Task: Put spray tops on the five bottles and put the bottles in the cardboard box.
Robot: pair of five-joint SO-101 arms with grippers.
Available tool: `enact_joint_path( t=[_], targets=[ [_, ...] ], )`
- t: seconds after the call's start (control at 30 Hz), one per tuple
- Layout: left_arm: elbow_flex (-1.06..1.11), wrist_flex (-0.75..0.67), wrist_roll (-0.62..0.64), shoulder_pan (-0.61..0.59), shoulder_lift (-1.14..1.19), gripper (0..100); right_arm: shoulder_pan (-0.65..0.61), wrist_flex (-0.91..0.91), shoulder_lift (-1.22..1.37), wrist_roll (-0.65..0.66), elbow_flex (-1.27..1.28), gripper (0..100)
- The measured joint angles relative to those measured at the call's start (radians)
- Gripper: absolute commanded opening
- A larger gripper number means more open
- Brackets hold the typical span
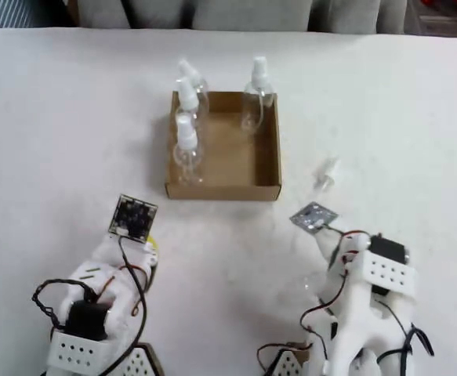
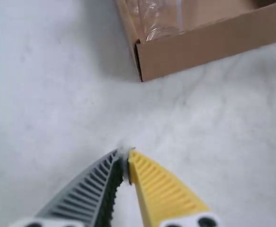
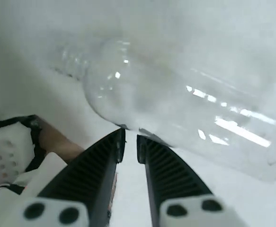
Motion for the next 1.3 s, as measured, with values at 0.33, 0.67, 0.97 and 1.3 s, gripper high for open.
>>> enact_joint_path(
  t=[0.33,0.67,0.97,1.3],
  targets=[
    [0.0,0.0,0.0,0.0,0.0,2,-0.261,-0.172,0.0,-0.276,0.003,1.6],
    [0.0,0.0,0.0,0.0,0.0,2,-0.334,-0.522,0.0,-0.453,0.052,1.6],
    [0.0,0.0,0.0,0.0,0.0,2,-0.35,-0.571,-0.126,-0.391,0.031,1.7],
    [0.0,0.0,0.0,0.0,0.0,2,-0.348,-0.482,-0.247,0.123,0.031,6.4]
  ],
)
